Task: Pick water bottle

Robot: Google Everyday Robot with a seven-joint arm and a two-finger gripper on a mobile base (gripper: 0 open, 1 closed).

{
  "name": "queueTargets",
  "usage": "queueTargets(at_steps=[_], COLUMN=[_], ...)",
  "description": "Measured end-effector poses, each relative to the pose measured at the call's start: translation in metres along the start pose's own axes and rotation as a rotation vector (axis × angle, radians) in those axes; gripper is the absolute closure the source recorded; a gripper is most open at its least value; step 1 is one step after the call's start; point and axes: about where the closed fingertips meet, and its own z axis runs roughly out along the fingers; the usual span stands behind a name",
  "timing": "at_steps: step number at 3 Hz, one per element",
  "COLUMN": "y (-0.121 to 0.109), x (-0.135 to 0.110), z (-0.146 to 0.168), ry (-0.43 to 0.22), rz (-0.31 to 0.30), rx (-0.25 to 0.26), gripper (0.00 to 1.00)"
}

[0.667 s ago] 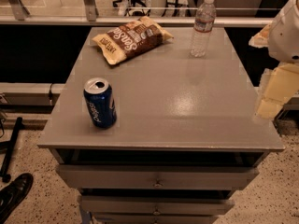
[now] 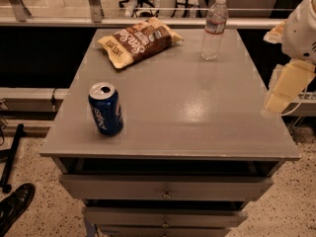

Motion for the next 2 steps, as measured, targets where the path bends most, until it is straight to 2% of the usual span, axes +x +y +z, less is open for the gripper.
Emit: queueTargets(at_steps=[1, 2], y=[-0.078, -0.118], x=[-0.001, -0.005], z=[0.03, 0.037], ry=[-0.096, -0.166], rz=[-0.019, -0.021], rx=[0.136, 0.202], gripper=[0.0, 0.0])
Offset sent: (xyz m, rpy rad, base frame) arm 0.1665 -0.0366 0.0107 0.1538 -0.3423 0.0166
